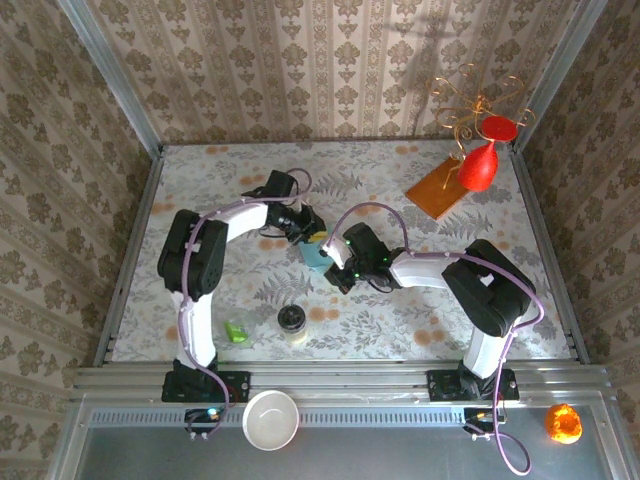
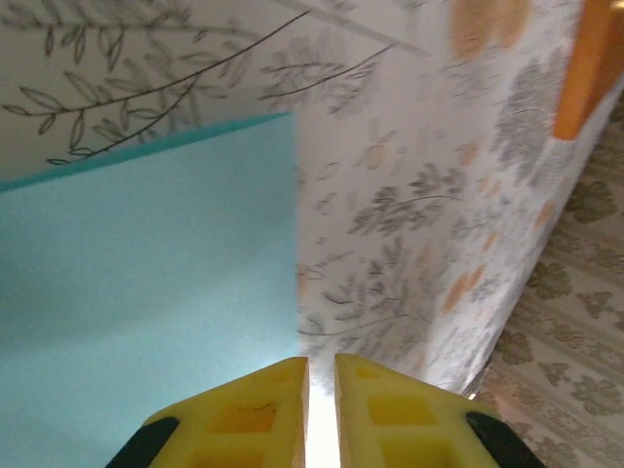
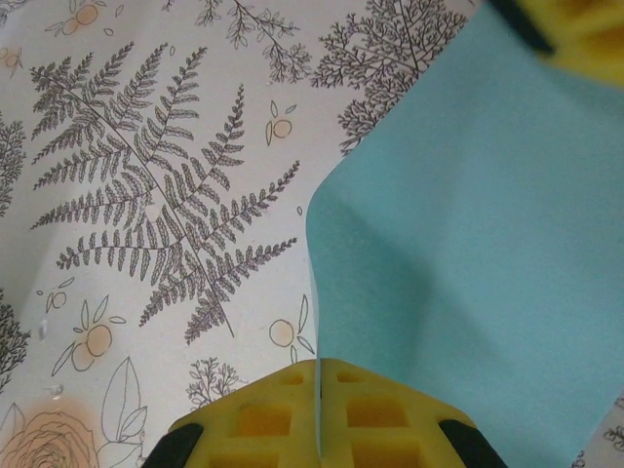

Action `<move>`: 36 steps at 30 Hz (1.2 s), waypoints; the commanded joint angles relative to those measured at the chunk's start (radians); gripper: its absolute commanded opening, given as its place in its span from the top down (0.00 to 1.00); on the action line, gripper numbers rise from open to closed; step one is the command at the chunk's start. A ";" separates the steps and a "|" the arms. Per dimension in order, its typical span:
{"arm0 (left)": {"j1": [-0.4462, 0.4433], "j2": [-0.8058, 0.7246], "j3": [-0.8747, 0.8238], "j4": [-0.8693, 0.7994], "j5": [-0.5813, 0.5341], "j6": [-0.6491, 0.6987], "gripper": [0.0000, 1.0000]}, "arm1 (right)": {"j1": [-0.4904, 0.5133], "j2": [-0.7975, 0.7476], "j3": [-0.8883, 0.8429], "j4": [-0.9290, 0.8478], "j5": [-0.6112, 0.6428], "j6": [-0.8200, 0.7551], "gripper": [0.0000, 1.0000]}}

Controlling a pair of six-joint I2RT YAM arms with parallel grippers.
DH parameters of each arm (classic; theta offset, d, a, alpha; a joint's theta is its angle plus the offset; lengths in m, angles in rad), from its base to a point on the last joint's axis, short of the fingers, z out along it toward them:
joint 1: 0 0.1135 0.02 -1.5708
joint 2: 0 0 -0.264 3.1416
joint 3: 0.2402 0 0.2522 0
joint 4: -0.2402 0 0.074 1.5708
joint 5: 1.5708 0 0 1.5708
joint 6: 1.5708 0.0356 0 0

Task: Fold a paper plane with a square sheet of paper (pick it up from the middle)
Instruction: Third fold the triangle at the center of the table.

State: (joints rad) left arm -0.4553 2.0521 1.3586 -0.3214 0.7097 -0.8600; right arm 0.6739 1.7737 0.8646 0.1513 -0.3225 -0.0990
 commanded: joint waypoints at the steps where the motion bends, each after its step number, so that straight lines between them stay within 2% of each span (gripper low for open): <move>1: 0.007 0.054 0.050 -0.085 -0.026 0.052 0.86 | -0.011 -0.017 0.002 -0.024 -0.044 0.047 1.00; 10: 0.007 0.125 0.093 -0.186 -0.060 0.118 0.88 | -0.025 0.001 0.031 -0.052 0.001 0.110 1.00; 19: 0.006 0.139 0.076 -0.188 -0.061 0.133 0.89 | -0.025 0.034 0.077 -0.088 0.103 0.178 1.00; 29: 0.007 0.144 0.082 -0.186 -0.050 0.141 0.90 | -0.023 0.058 0.102 -0.118 0.146 0.186 1.00; 30: -0.023 0.145 0.083 -0.185 -0.047 0.141 0.90 | -0.024 0.058 0.105 -0.121 0.147 0.184 1.00; 36: -0.024 0.149 0.086 -0.186 -0.038 0.149 0.90 | -0.023 0.066 0.114 -0.123 0.148 0.172 1.00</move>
State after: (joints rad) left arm -0.4664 2.1593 1.4471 -0.4461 0.6876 -0.7361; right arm 0.6540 1.8164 0.9493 0.0544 -0.1959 0.0788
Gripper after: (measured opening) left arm 0.102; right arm 0.065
